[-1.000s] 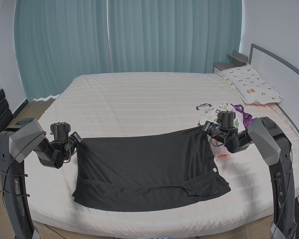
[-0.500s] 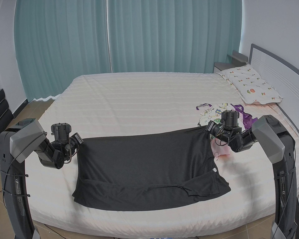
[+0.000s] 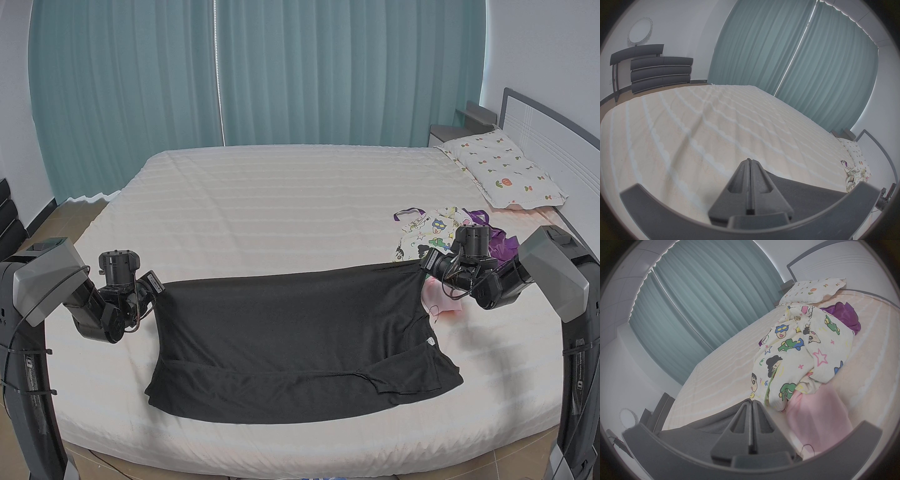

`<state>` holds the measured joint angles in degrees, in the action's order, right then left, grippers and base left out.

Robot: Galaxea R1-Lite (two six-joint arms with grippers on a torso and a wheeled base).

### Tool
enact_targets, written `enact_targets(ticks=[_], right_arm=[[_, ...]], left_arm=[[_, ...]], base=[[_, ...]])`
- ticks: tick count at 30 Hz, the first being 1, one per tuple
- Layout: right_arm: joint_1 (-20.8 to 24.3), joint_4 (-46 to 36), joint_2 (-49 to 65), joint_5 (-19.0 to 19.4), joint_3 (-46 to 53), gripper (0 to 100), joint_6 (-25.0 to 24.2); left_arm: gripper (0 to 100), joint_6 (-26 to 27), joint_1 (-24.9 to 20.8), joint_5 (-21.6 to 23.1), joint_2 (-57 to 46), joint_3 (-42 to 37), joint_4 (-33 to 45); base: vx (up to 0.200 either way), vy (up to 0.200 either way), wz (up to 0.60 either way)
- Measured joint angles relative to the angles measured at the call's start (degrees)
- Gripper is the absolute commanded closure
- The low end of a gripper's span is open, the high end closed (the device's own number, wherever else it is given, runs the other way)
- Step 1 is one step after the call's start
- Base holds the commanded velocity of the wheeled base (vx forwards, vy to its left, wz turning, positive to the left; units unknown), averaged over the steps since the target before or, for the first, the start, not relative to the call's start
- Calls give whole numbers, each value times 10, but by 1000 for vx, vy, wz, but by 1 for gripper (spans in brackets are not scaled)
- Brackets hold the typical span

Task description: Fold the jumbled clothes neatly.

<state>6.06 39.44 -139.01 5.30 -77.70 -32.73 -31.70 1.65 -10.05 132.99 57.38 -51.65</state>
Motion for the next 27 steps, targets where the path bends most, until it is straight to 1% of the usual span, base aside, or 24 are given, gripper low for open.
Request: enact_targets(ticks=[10,16,19,24,27], right_arm=[[-5,53,37,23,115,100,24],[-2,80,47,28,182,100,42],[0,82,48,30,200,100,50],[2,85,47,39,237,100,74],[2,85,45,40,254,100,88]], left_arm=[[100,9,3,1,-17,-75,-44],[100,17,1,3,-11,-139,-109],[100,18,0,3,-4,-156,-122],[100,19,0,4,22,-191,-174],[100,19,0,4,36,-209,-191]], base=[[0,0,0],[0,0,0],[0,0,0],[0,0,0],[0,0,0]])
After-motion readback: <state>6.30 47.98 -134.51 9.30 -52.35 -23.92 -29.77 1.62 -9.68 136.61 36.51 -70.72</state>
